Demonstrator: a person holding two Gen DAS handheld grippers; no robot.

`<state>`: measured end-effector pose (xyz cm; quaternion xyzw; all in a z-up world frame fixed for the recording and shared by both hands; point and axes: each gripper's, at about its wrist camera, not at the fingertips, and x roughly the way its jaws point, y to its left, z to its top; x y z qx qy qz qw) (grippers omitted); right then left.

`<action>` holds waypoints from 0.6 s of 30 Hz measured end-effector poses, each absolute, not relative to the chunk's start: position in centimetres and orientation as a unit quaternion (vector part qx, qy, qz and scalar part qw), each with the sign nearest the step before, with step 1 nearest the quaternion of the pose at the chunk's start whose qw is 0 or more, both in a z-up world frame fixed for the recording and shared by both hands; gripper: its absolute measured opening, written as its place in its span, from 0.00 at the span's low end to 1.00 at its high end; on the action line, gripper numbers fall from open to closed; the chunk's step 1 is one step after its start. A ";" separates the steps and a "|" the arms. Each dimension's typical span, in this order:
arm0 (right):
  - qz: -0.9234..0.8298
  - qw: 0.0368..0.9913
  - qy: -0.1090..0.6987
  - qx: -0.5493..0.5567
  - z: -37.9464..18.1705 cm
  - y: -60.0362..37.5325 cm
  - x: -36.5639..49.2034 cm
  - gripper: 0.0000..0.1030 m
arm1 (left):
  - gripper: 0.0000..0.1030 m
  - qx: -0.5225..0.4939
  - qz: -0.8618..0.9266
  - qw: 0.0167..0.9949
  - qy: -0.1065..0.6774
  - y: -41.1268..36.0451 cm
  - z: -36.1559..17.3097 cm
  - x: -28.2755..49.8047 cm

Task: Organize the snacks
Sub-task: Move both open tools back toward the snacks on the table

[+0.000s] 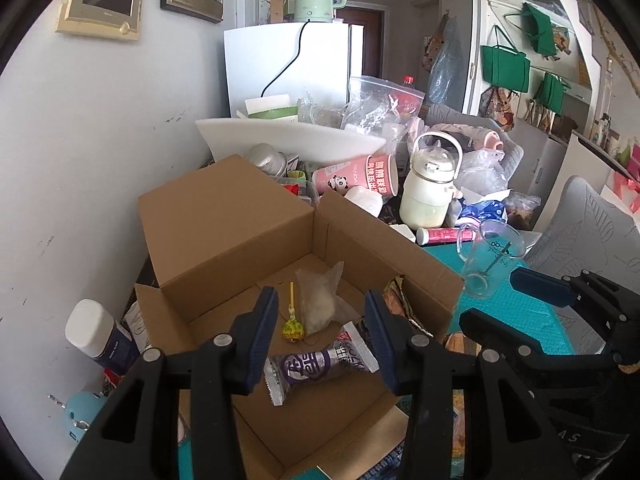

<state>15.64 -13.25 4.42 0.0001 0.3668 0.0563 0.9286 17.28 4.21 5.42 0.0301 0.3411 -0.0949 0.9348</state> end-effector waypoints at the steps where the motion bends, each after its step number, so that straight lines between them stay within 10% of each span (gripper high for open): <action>1: 0.055 0.930 0.363 0.000 4.8 -13.3 15.0 0.64 | 0.43 0.032 -0.097 0.936 0.337 4.1 5.8 16.7; 13: 0.042 0.943 0.329 -0.014 7.7 -13.2 7.9 0.71 | 0.44 0.031 -0.126 0.938 0.321 3.4 8.2 9.9; 18: 0.039 0.944 0.326 -0.013 7.8 -13.1 5.3 0.73 | 0.71 0.032 -0.119 0.945 0.303 3.8 8.4 7.7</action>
